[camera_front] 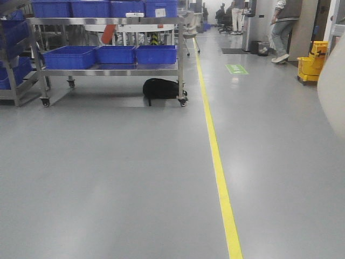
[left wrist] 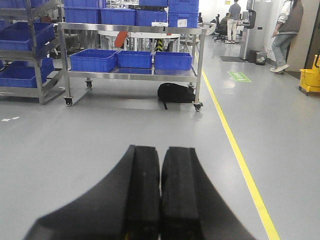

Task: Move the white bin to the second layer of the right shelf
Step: 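Drive the base away from the table holding the bin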

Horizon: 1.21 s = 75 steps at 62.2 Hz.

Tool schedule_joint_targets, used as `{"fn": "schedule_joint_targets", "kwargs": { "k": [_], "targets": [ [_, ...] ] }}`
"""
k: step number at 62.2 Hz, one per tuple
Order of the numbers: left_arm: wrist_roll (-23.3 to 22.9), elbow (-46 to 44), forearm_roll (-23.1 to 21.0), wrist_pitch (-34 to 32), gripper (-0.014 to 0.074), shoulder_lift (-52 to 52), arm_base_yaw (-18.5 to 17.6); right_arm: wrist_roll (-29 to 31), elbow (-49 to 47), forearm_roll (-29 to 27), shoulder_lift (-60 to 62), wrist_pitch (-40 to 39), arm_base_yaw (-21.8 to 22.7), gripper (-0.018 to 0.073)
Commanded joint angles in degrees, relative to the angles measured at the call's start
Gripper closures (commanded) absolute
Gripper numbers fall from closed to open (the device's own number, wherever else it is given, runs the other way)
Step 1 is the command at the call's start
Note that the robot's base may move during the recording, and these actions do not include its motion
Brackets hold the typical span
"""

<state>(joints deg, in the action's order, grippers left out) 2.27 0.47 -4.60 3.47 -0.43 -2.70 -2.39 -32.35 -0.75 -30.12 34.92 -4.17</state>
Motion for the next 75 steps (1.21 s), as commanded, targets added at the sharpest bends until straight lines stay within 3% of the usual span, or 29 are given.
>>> {"fn": "schedule_joint_targets", "kwargs": {
  "k": [1,75],
  "targets": [
    [-0.3,1.6,-0.3,-4.8,0.0512,-0.9,-0.3,0.3,-1.8,-0.4,0.0,-5.3,-0.1,0.0507],
    [-0.3,1.6,-0.3,-4.8,0.0512,-0.9,-0.3,0.3,-1.8,-0.4,0.0,-5.3,-0.1,0.0507]
  ]
}}
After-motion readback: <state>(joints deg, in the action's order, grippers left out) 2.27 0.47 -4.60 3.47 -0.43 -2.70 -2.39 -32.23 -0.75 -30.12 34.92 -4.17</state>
